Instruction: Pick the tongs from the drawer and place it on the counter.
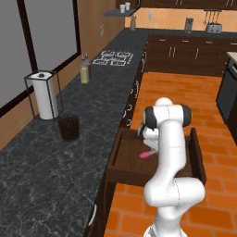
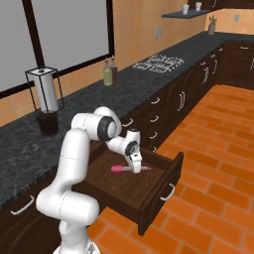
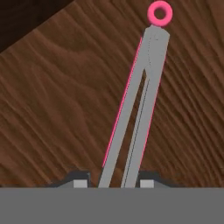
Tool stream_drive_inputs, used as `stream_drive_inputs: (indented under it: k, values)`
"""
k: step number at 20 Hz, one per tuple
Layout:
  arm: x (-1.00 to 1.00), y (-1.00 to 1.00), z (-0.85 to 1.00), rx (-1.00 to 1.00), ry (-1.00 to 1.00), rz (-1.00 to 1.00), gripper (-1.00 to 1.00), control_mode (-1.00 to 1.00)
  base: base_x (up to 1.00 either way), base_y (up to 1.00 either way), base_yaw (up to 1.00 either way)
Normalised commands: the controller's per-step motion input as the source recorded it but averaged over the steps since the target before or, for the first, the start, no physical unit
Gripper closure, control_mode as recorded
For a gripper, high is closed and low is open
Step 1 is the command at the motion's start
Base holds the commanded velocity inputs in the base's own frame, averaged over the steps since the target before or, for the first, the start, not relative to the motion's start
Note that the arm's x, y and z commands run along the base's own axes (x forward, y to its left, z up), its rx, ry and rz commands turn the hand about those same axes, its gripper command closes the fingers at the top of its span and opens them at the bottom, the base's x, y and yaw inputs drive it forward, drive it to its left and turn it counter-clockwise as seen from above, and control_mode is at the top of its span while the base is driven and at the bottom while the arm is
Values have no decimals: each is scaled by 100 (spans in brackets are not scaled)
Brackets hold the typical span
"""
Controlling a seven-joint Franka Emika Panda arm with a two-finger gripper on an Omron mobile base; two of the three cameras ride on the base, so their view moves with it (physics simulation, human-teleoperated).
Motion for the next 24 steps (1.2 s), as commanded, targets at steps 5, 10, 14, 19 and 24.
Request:
stream_drive_inputs:
  k: [5,10,14,19,24]
  values:
    - [-59,-33,96,15,-13,0,100,-100,0,0,0]
    - [-45,0,100,15,-21,-1,100,-100,0,0,0]
    - [-65,31,100,5,-21,0,100,-100,0,0,0]
    - [-34,70,100,0,-8,0,100,-100,0,0,0]
    - [-20,100,100,-4,-2,0,100,-100,0,0,0]
